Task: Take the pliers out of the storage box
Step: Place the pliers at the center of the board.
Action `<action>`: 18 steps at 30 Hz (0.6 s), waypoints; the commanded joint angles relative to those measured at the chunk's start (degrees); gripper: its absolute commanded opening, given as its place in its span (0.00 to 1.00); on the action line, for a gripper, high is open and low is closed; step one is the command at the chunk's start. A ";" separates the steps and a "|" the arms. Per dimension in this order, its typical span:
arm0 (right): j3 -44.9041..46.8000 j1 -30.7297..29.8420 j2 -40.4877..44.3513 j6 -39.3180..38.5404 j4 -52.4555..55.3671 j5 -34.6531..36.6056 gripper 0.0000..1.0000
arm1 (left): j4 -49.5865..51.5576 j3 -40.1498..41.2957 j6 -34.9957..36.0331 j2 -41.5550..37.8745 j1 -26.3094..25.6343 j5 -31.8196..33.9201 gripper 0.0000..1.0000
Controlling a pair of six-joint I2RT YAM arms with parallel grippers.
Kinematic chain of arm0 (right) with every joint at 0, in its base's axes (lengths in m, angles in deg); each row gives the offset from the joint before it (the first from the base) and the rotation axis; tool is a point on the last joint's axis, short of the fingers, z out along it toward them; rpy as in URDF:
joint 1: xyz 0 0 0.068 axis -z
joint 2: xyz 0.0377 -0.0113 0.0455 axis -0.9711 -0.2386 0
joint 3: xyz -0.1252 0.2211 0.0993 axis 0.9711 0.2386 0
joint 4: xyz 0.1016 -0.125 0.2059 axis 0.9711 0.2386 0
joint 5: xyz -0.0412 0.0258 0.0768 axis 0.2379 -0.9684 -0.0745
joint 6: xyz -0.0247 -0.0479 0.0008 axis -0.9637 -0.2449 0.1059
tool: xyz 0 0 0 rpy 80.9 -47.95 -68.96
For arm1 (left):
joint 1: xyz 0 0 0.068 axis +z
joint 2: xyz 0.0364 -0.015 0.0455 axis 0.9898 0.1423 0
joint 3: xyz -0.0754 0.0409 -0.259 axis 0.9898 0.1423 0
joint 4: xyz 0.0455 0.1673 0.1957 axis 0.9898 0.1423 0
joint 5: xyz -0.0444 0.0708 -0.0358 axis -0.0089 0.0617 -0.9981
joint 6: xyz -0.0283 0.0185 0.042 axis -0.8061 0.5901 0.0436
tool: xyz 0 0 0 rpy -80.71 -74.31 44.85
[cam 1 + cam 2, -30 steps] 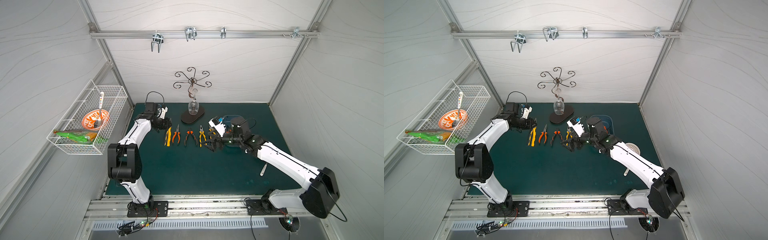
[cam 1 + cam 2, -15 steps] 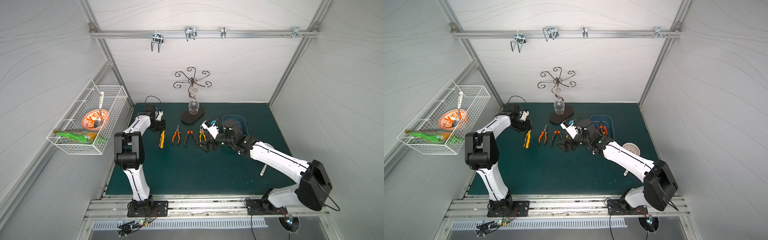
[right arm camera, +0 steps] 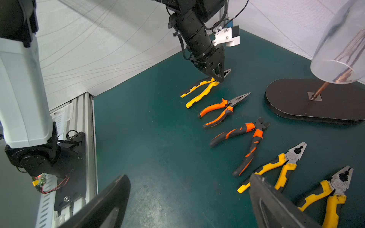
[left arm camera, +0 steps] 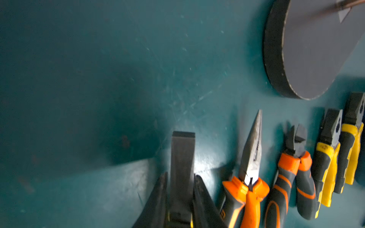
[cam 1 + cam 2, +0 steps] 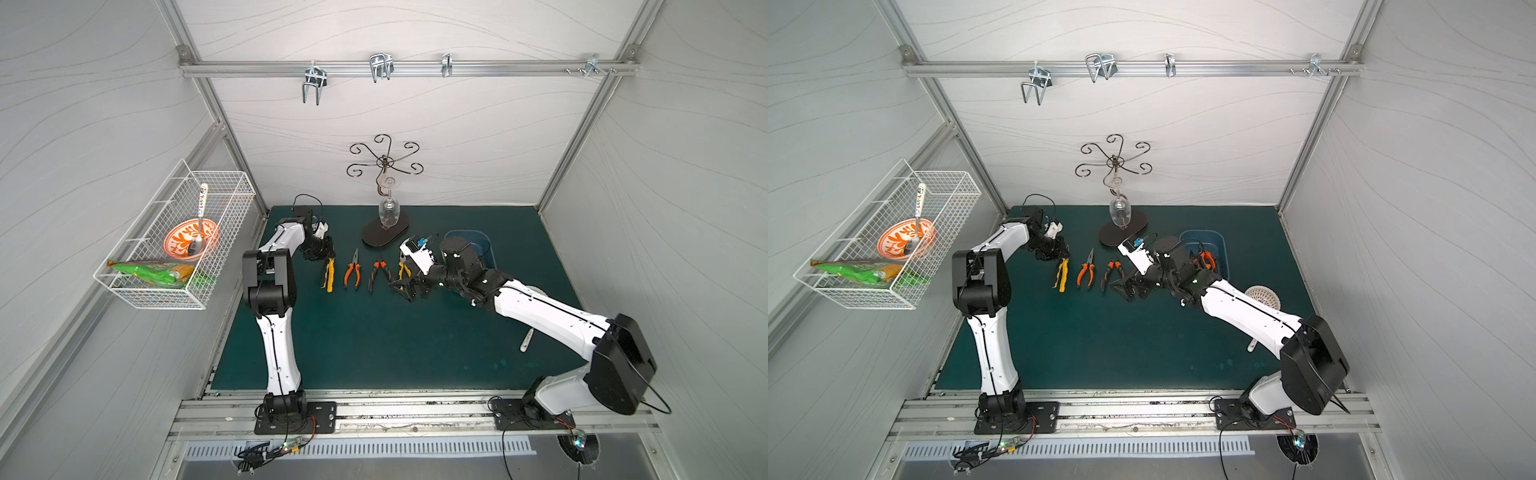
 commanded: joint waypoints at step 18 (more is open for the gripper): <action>-2.07 -0.50 -1.20 -1.16 1.64 3.70 0.99 | 3.99 -4.58 -2.66 1.90 0.67 5.98 0.68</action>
